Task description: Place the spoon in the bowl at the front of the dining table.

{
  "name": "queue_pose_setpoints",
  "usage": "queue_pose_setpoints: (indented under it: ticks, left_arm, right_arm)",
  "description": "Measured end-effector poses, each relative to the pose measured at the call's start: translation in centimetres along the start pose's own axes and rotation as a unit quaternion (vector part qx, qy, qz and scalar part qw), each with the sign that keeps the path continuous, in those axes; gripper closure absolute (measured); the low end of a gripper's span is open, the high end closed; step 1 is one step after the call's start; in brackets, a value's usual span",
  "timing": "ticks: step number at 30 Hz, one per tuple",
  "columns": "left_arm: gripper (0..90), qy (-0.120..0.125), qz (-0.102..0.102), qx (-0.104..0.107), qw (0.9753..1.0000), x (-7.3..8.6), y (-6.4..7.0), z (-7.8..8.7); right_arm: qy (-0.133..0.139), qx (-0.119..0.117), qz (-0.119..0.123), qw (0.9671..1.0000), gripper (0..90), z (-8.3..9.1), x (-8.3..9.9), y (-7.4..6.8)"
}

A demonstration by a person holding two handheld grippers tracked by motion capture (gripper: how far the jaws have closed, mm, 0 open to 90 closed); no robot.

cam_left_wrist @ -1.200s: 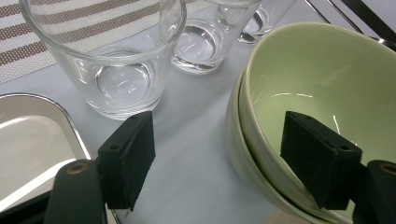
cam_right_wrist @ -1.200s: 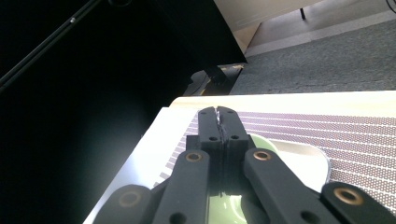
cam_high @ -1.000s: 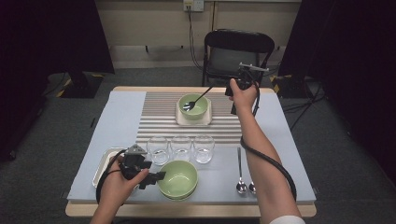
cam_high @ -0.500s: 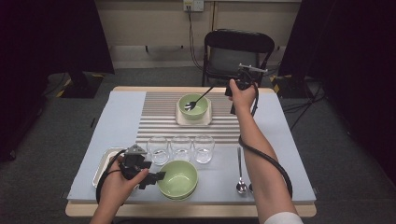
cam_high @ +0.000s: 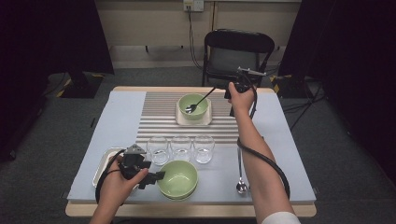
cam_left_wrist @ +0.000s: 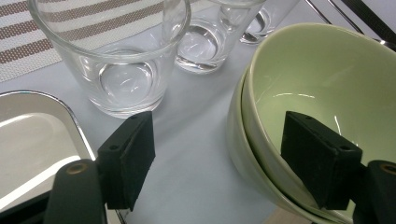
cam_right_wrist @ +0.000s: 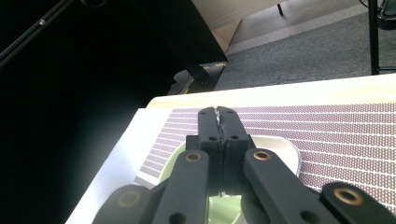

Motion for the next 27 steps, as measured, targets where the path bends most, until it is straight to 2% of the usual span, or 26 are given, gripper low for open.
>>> queue_pose_setpoints:
  ticks: [18,27]
  left_arm:
    - [26.0,0.002,0.001,0.002,1.0000,0.0,0.1,0.0]
    - [26.0,0.002,0.001,0.001,1.0000,0.0,0.0,0.1]
  right_arm:
    - [-0.004,0.022,0.010,0.9997,90.0,-0.5,0.7,0.7]
    - [-0.006,0.027,0.007,0.9996,90.0,-0.6,1.2,1.0]
Point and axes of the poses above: each handheld gripper's, and its own axes: z roughly backward along the jaws, x roughly out of its underside, y roughly to its right, the point moved 8 cm from there along -z, roughly forward along the jaws, and after that the axes turned 5 degrees about -y, right-handed, at the moved point
